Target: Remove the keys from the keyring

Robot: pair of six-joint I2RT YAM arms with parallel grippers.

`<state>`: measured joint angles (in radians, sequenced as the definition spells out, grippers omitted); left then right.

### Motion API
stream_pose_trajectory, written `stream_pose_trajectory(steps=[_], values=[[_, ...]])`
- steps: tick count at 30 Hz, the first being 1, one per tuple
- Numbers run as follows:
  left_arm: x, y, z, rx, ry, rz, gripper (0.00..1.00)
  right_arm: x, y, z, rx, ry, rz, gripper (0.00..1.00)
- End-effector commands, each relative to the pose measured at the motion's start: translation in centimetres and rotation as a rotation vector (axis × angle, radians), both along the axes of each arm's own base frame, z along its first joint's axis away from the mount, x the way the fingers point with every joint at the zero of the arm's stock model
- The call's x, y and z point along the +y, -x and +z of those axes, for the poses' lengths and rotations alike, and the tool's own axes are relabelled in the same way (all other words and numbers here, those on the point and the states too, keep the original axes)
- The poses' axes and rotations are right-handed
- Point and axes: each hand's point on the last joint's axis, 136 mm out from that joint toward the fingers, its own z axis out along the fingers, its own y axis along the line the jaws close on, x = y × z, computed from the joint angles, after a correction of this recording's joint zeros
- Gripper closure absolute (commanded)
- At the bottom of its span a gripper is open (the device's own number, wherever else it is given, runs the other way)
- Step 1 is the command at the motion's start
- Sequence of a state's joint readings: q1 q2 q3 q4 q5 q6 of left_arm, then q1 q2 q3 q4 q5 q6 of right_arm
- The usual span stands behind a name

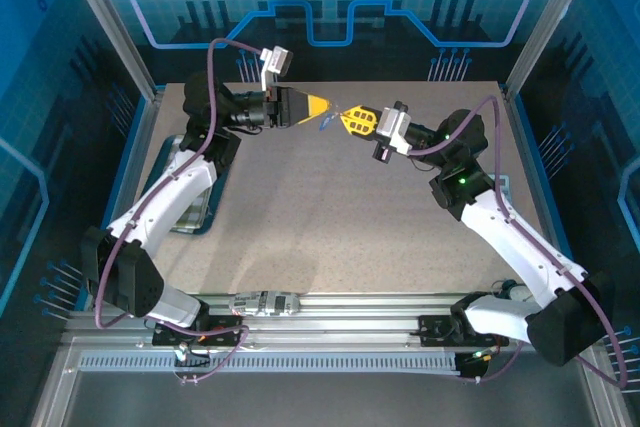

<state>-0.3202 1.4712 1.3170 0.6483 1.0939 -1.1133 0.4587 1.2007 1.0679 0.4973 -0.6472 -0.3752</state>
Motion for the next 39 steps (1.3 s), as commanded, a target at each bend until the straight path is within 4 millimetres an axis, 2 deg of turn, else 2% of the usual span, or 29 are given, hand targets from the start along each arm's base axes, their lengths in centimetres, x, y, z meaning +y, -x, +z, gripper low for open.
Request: stream_pose_trajectory(steps=[1,5,8,15,21,32,36,39], values=[[1.7,-0.5,0.2,-0.035,0.01,0.083,0.67,-0.2,0.6,1.4,-0.028,0.006,0.015,1.0],[3.7,-1.4,-0.3,-0.052,-0.006,0.172,0.59,-0.1,0.2,0.9,0.002,0.026,0.027,1.0],[4.4,-1.5,0.1,-0.075,-0.009,0.191,0.54,0.2,0.2,0.6,0.029,0.05,0.061,1.0],[3.9,-0.3,1.5,-0.11,-0.019,0.102,0.48,1.2,0.5,0.1,0.071,0.099,0.156,1.0],[2.9,0.7,1.2,-0.114,-0.043,0.038,0.44,1.7,0.3,-0.3,0.112,0.124,0.193,1.0],[0.8,1.8,0.5,-0.11,-0.077,-0.042,0.43,1.7,0.3,-0.3,0.114,0.13,0.197,1.0],[0.3,2.3,0.8,-0.119,-0.077,-0.071,0.48,1.6,0.1,-0.3,0.109,0.125,0.18,1.0],[0.2,2.3,0.6,-0.109,-0.081,-0.081,0.55,1.5,-0.2,-0.1,0.104,0.121,0.164,1.0]])
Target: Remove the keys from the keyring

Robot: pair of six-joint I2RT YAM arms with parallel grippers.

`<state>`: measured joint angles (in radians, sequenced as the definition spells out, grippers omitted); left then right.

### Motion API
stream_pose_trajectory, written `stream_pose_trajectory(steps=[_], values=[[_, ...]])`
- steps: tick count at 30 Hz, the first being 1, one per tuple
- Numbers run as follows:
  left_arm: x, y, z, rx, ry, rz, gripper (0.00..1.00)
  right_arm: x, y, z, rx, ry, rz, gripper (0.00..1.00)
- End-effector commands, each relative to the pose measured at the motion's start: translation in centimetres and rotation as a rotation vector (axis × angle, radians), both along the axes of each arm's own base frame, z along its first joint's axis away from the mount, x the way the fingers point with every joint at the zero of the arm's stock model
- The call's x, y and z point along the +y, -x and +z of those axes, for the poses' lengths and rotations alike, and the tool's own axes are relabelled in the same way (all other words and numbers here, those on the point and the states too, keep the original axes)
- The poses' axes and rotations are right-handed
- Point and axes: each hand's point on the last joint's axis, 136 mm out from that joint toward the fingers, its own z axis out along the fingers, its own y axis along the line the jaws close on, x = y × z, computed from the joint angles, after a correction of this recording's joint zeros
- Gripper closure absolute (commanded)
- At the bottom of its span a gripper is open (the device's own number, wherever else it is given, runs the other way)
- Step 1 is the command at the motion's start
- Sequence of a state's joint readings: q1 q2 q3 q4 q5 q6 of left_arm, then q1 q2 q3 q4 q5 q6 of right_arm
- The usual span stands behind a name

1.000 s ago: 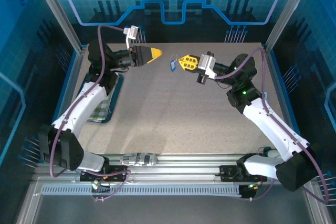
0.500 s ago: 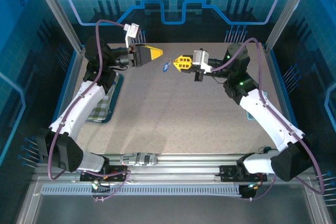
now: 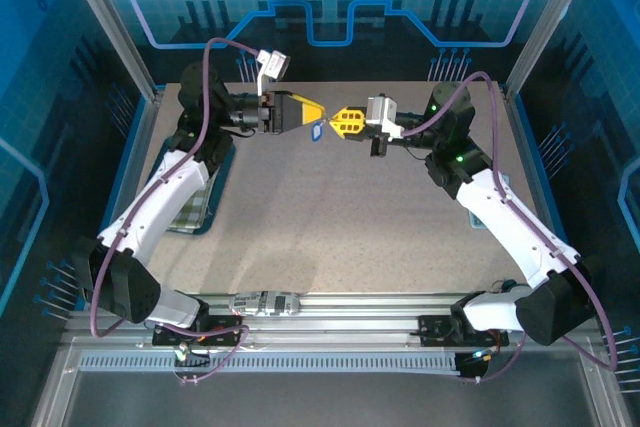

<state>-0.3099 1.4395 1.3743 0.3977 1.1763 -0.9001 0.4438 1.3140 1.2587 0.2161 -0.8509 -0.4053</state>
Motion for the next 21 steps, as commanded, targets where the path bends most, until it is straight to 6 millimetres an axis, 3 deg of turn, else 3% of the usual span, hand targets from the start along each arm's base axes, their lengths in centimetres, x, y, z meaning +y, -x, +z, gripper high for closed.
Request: stream_pose_trajectory(steps=[1,14,21], values=[[-0.2,0.8,0.8,-0.037,-0.003,-0.04,0.56,-0.4,-0.2,1.2,-0.035,-0.011,-0.019,1.0],[-0.1,0.7,0.9,-0.023,0.01,-0.048,0.97,-0.8,-0.4,1.4,-0.049,-0.024,-0.041,1.0],[0.5,-0.4,1.8,0.003,0.08,-0.006,1.0,-1.4,-0.8,2.5,-0.109,-0.096,-0.127,1.0]])
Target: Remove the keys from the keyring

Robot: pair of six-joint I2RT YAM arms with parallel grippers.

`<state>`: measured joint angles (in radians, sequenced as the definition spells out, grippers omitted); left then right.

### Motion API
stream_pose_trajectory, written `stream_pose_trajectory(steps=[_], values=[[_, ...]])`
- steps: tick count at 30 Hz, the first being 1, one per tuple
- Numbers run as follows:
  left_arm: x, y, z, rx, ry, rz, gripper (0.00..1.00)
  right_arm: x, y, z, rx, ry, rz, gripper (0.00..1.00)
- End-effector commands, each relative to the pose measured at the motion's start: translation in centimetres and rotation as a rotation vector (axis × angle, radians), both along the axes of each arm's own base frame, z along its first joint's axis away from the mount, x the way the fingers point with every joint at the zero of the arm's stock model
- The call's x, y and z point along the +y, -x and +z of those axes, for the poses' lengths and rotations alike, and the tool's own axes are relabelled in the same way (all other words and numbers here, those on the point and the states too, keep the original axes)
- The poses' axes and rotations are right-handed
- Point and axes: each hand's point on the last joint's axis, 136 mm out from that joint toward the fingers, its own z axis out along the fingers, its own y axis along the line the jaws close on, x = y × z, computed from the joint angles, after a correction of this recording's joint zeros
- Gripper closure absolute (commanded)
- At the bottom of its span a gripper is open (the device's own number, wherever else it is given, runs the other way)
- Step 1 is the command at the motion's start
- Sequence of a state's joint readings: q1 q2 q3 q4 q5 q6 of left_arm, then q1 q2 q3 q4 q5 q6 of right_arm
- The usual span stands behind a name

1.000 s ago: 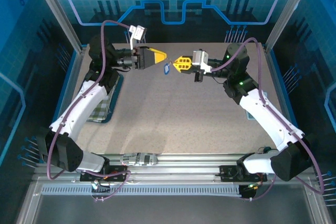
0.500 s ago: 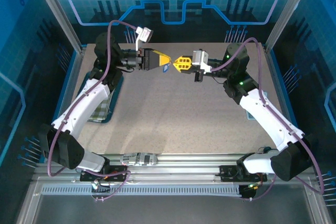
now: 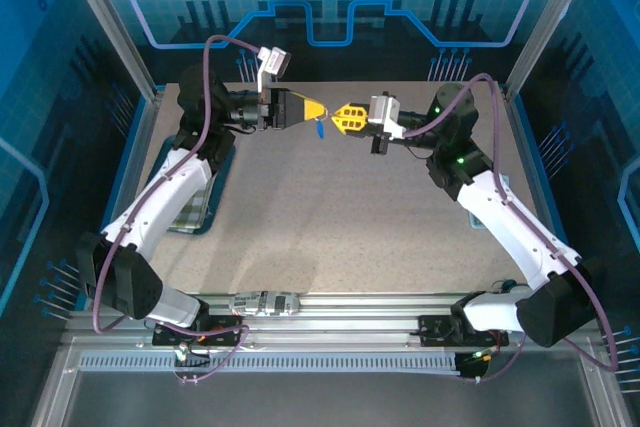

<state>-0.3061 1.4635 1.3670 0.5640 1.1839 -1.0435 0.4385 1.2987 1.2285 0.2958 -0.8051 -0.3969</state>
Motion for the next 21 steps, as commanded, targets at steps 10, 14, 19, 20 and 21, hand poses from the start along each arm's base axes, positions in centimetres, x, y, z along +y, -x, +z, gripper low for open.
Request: stream_pose_trajectory(steps=[10,14,19,20,21], values=[[0.9,-1.5,1.5,0.025,0.106,0.101,1.0,2.2,1.8,0.3,-0.191,-0.02,-0.146,1.0],[0.8,-1.5,1.3,0.029,0.105,0.106,1.0,2.9,1.9,0.2,-0.204,-0.013,-0.154,1.0],[1.4,-1.6,1.0,0.027,0.11,0.128,0.91,2.2,0.6,0.6,-0.176,-0.015,-0.184,1.0],[1.6,-1.7,0.9,0.025,0.114,0.139,0.85,1.9,0.4,0.6,-0.17,-0.012,-0.185,1.0],[2.1,-1.9,0.9,0.022,0.116,0.155,0.77,1.6,0.3,0.5,-0.159,-0.002,-0.179,1.0]])
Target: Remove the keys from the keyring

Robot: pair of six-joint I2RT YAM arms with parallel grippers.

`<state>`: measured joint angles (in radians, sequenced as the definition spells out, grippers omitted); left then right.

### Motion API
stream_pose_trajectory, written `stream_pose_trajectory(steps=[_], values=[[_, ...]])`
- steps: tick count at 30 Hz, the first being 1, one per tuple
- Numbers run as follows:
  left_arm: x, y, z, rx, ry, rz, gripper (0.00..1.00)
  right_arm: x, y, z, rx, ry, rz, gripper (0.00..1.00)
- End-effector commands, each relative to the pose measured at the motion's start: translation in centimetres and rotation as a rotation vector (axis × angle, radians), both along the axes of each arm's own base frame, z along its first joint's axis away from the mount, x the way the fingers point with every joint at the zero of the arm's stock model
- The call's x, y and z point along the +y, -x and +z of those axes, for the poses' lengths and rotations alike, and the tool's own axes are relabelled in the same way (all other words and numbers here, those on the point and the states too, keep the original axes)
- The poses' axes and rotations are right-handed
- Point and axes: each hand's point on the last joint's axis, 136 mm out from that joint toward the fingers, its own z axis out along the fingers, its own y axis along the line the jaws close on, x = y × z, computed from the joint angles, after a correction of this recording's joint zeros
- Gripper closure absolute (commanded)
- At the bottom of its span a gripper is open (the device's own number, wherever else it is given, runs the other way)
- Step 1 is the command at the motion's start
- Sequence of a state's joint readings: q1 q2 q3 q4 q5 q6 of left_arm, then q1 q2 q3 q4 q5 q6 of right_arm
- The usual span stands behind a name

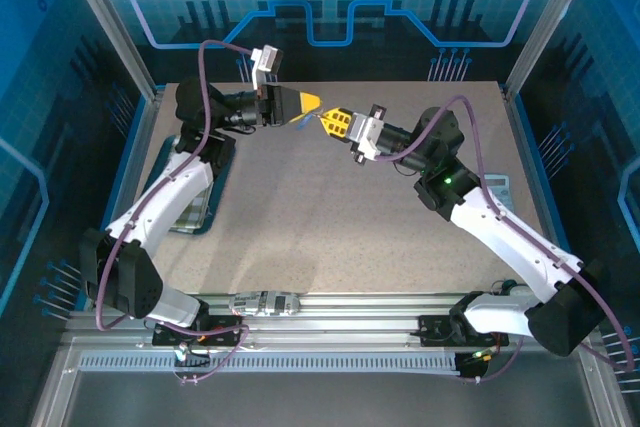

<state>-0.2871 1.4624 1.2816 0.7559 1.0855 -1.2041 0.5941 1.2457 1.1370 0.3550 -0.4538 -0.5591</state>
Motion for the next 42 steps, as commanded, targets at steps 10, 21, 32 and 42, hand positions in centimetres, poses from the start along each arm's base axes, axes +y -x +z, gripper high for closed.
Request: stream_pose_trajectory(steps=[10,21,32,42], values=[[4.3,-1.2,0.8,-0.078,0.009,0.171,0.57,-1.1,0.9,-0.8,0.115,0.165,0.168,1.0],[4.0,1.0,0.8,-0.215,-0.14,0.175,0.48,-0.7,0.5,-2.1,0.304,0.28,0.233,1.0],[1.5,3.2,-1.1,-0.429,-0.342,0.224,0.43,-0.3,-0.9,-3.1,0.423,0.324,0.174,1.0],[1.2,2.2,-1.4,-0.456,-0.405,0.284,0.39,0.2,0.0,-3.2,0.427,0.339,0.198,1.0]])
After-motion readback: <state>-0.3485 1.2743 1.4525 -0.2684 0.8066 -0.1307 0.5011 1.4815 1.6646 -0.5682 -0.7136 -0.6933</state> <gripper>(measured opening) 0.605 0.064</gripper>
